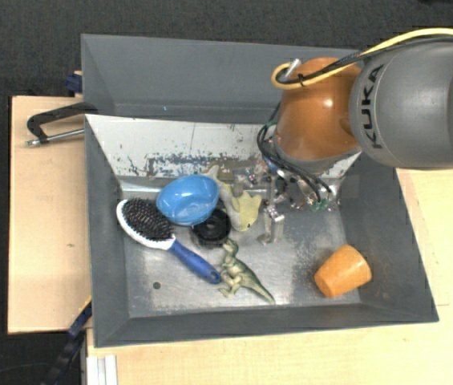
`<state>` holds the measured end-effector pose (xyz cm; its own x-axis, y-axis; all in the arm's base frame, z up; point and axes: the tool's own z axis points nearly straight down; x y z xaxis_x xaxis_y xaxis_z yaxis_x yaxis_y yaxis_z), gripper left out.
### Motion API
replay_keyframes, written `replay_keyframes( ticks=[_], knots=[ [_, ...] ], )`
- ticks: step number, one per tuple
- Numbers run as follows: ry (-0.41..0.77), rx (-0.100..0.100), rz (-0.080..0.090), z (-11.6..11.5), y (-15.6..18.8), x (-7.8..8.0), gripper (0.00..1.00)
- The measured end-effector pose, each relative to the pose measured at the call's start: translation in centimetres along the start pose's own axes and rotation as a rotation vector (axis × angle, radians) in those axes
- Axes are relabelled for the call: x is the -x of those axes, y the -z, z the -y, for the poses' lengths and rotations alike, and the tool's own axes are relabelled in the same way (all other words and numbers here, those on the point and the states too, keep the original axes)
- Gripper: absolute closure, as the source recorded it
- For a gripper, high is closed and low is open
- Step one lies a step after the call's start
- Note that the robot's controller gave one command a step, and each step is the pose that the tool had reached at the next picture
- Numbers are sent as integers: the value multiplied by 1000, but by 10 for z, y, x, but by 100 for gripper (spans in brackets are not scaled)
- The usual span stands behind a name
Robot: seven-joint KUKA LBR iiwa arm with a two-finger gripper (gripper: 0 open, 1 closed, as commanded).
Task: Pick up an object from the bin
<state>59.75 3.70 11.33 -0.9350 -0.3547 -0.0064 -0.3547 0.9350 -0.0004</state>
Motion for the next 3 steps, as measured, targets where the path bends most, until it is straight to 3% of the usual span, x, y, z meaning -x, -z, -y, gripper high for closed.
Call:
replay_keyframes(
  ticks=[1, 2, 3],
  knots=[
    [0, 0, 0, 0, 0, 0, 100],
    [0, 0, 0, 0, 0, 0, 0],
    [0, 0, 0, 0, 0, 0, 100]
  ],
)
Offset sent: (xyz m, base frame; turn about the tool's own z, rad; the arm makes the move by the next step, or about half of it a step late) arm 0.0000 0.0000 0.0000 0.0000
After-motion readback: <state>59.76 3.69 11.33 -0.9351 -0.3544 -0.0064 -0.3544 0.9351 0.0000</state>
